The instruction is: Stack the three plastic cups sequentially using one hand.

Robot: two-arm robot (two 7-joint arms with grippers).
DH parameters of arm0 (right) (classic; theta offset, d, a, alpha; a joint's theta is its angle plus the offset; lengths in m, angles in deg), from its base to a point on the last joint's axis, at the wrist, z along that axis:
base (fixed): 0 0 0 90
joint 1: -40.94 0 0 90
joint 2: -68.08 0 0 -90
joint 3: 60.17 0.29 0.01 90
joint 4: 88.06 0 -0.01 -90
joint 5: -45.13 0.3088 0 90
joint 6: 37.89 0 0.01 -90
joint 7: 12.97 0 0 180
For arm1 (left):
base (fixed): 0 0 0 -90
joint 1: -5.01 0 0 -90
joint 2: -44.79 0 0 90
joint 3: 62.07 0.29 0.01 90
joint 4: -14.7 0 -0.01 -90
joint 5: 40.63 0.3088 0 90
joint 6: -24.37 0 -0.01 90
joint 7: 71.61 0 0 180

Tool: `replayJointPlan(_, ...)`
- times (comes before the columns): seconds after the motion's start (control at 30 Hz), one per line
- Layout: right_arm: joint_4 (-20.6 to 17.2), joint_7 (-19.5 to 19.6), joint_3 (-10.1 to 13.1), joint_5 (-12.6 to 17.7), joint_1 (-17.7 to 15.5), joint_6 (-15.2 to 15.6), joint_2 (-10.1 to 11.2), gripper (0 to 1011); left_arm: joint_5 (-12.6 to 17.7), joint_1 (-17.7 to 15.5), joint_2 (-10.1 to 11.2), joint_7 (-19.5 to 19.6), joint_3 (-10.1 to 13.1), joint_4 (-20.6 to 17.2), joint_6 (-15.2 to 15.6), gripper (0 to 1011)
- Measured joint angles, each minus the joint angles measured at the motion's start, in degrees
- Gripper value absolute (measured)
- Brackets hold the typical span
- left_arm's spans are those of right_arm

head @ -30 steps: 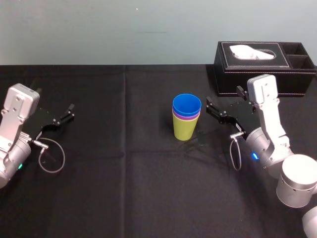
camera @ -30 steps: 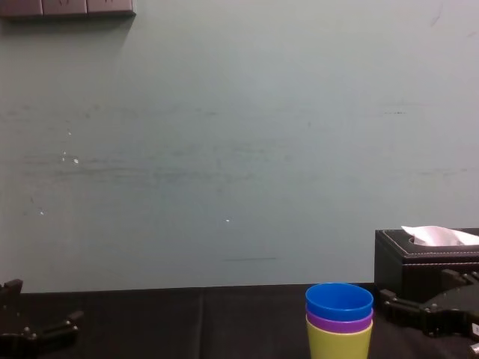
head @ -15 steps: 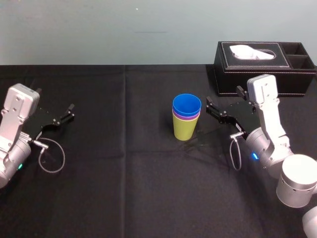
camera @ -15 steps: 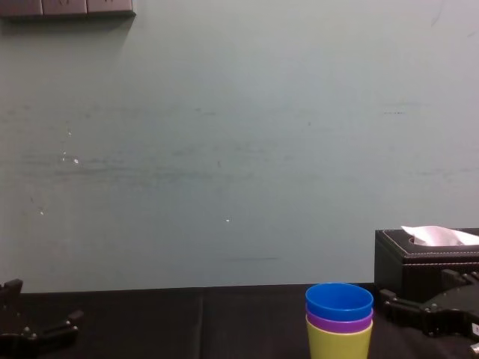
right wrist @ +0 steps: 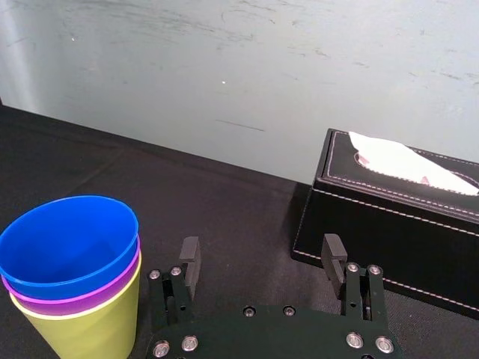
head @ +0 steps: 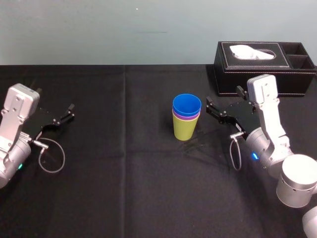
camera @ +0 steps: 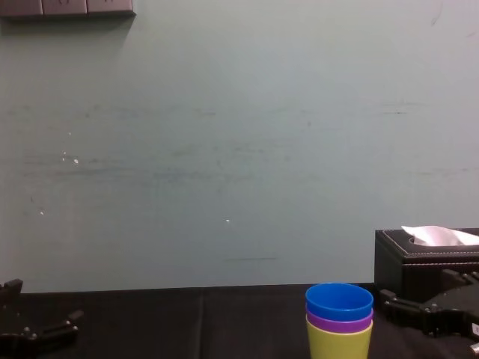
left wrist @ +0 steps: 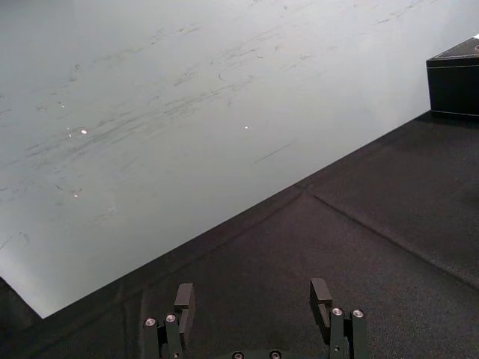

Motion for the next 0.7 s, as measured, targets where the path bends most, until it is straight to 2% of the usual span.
replayJointPlan(0.7, 0.0, 0.0, 0.0, 0.0, 0.0, 0.0, 0.0, 1000, 0.0, 0.0, 0.0, 0.0, 0.0, 0.0, 0.0, 1011)
